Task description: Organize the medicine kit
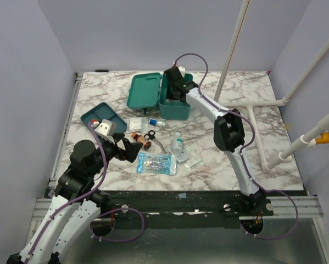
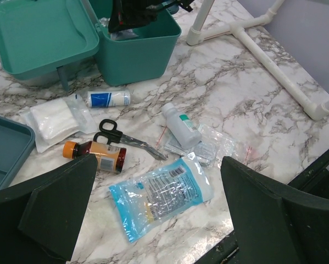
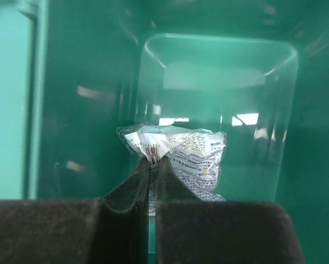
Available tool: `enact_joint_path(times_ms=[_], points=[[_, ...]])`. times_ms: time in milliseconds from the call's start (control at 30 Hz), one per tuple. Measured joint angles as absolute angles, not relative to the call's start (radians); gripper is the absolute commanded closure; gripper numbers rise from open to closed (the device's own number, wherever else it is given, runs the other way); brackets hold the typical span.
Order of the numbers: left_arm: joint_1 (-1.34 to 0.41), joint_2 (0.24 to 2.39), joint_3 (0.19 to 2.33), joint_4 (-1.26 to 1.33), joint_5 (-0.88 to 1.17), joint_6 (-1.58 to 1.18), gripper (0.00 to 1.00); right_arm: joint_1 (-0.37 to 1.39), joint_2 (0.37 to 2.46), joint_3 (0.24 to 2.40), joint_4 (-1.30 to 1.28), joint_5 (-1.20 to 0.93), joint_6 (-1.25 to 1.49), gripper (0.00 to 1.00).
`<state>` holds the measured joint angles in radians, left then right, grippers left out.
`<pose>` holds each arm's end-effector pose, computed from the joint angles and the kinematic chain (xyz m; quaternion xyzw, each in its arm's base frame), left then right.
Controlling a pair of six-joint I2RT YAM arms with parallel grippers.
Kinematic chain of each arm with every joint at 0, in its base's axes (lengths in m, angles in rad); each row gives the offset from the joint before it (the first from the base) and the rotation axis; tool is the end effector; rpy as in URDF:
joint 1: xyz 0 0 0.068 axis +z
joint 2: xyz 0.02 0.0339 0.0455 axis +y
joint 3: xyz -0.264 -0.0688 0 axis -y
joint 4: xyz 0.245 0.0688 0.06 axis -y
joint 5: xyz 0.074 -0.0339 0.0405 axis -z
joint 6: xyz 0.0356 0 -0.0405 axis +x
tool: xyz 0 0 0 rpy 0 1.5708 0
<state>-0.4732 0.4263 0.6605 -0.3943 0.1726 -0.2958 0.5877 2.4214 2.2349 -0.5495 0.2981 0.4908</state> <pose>0.0966 -0.0563 0.3205 0.1229 0.7506 -0.3031 0.5741 0.4638 0.2965 0.2286 0.0163 0.9059 0.0894 0.4137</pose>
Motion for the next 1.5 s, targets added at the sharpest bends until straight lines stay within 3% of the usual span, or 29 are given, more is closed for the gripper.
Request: enact_joint_path(times_ms=[67,333,633,933,1500], points=[[-0.474,0.43,0.661,-0.394,0.173,-0.296,0.01,0.588,2.447,2.236,-0.559,0.28,0.497,0.98],[-0.474,0.434,0.661,-0.395,0.173,-0.296,0.01,0.588,2.454,2.214,-0.566,0.241,0.51,0.61],[-0.474,0.436,0.661,-0.397,0.173,-0.296,0.01,0.588,2.3,2.131,-0.562,0.246,0.506,0.44],[-0.474,0.448,0.661,-0.399,0.173,-0.296,0.02,0.588,1.935,1.885,-0.482,0.256,0.502,0.25],[-0.474,0.457,0.661,-0.4,0.165,-0.295,0.02,0.588,1.611,1.345,-0.525,0.224,0.48,0.2]])
